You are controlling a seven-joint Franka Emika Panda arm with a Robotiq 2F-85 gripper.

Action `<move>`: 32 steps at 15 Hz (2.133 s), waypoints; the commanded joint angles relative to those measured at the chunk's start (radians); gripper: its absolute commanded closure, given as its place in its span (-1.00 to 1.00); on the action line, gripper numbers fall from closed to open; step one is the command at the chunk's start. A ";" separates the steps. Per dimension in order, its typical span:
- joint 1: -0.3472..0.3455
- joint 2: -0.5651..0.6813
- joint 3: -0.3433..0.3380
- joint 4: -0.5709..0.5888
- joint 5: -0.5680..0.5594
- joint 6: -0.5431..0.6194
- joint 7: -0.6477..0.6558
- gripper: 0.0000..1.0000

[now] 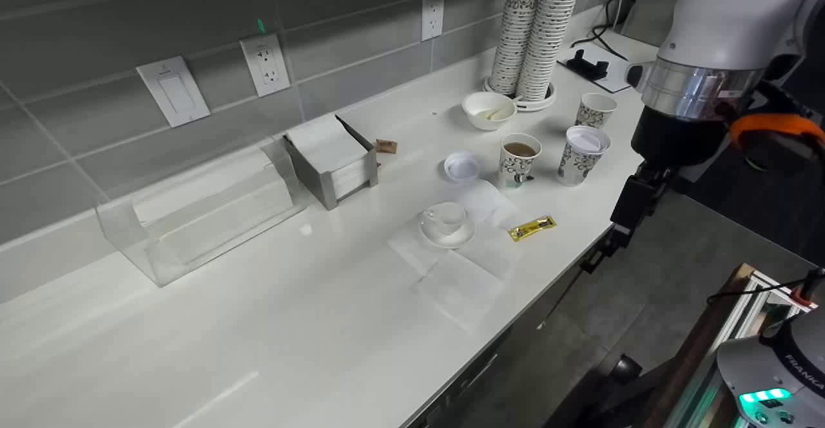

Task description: Take the tea cup off of the plate

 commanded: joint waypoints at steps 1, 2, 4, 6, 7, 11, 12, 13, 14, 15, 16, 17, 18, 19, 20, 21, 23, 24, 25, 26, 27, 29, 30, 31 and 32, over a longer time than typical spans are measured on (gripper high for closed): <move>-0.006 0.000 0.004 0.001 0.002 -0.002 -0.002 -1.00; -0.006 0.000 0.004 0.001 0.002 -0.002 -0.002 -1.00; -0.006 0.000 0.004 0.001 0.002 -0.002 -0.002 -1.00; -0.004 0.012 0.010 0.008 0.002 0.028 -0.007 -1.00; -0.002 0.025 0.015 0.015 0.002 0.059 -0.013 -1.00; 0.010 0.121 0.061 0.058 -0.022 0.259 -0.026 -1.00; 0.006 0.159 0.076 0.074 -0.052 0.308 -0.032 -1.00; 0.003 0.202 0.084 0.094 -0.075 0.348 -0.041 -1.00; -0.007 0.255 0.088 0.127 -0.114 0.370 -0.052 -1.00; -0.007 0.302 0.079 0.158 -0.138 0.377 -0.083 -1.00; -0.020 0.351 0.080 0.194 -0.193 0.384 -0.087 -1.00; -0.025 0.391 0.075 0.225 -0.231 0.385 -0.096 -1.00; -0.027 0.439 0.070 0.262 -0.265 0.388 -0.102 -1.00; -0.027 0.480 0.067 0.292 -0.293 0.392 -0.107 -1.00; -0.020 0.529 0.067 0.331 -0.315 0.393 -0.115 -1.00; -0.012 0.573 0.067 0.369 -0.340 0.385 -0.127 -1.00; 0.009 0.675 0.073 0.467 -0.415 0.352 -0.138 -1.00; 0.024 0.723 0.074 0.518 -0.467 0.340 -0.130 -1.00; 0.041 0.760 0.070 0.558 -0.518 0.335 -0.119 -1.00; 0.057 0.802 0.065 0.601 -0.546 0.337 -0.123 -1.00; 0.073 0.841 0.059 0.641 -0.567 0.334 -0.131 -1.00; 0.095 0.903 0.047 0.697 -0.573 0.344 -0.132 -1.00; 0.103 0.921 0.040 0.718 -0.562 0.329 -0.127 -1.00; 0.096 0.855 0.040 0.633 -0.534 0.372 -0.133 -1.00; 0.103 0.881 0.036 0.657 -0.533 0.368 -0.133 -1.00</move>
